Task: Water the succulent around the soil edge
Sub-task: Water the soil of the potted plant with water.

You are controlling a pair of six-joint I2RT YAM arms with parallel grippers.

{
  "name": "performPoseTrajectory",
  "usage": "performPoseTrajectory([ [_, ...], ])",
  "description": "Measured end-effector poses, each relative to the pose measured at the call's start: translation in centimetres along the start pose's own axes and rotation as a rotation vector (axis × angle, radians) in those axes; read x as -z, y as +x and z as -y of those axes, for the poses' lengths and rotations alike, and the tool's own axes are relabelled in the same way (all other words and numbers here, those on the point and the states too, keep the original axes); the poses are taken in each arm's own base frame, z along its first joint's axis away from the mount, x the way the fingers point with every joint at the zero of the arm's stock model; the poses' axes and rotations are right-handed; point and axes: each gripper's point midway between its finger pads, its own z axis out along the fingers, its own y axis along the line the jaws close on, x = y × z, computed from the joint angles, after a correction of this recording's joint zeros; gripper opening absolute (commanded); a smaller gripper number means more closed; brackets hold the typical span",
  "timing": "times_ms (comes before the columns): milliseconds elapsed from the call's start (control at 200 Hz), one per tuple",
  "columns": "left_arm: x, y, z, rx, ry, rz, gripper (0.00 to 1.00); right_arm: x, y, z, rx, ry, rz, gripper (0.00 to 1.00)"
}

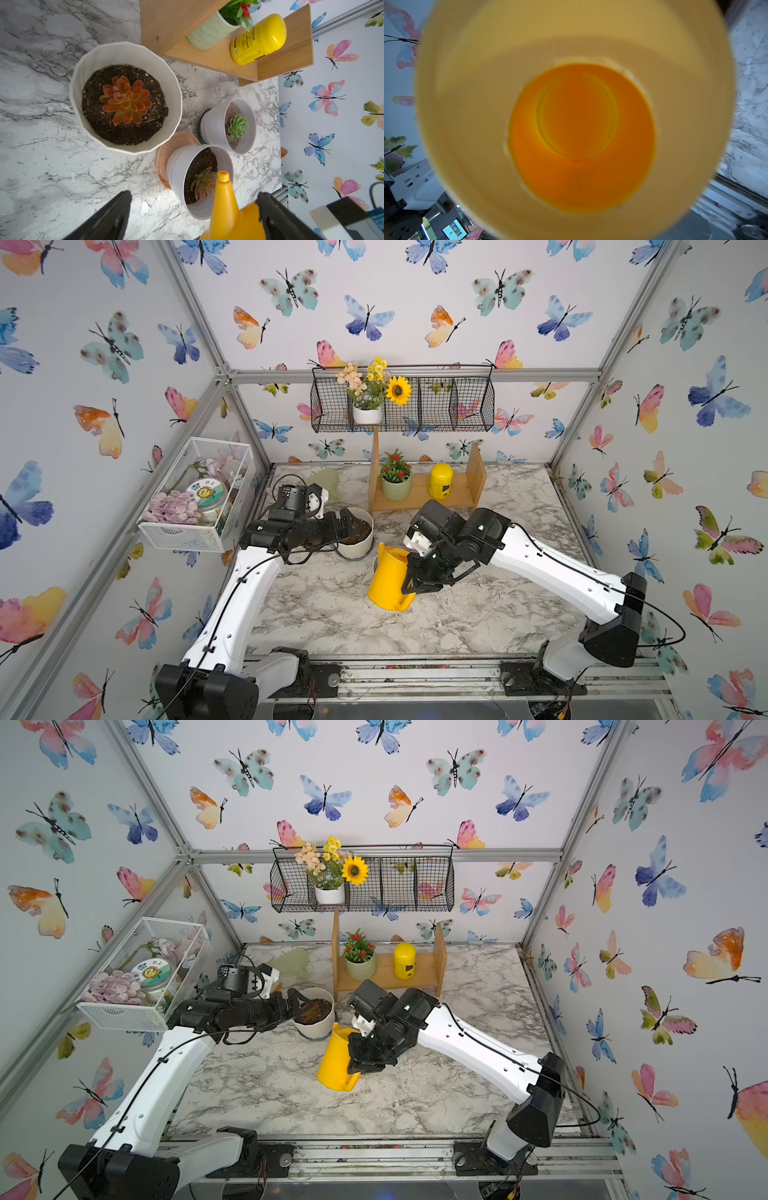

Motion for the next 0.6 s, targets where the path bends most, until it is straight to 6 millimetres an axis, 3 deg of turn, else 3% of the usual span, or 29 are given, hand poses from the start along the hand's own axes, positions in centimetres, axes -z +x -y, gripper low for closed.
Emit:
performPoseTrajectory([
  [265,-0.8,0.3,1.1,-0.004,0.049,-0.051,0.99,0.4,-0.4,0.9,-0.032,-0.017,-0.007,0.01],
  [486,-1.2,1.7,4.2,-0.081,0.106,-0.097,0.99,1.1,0.4,2.0,-0.047,-0.03,-0.007,0.01],
  [601,-0.4,2.6,5.6,-0.114,0.135,-0.096,0.99,1.5,0.7,2.2,-0.05,-0.042,-0.005,0.01],
])
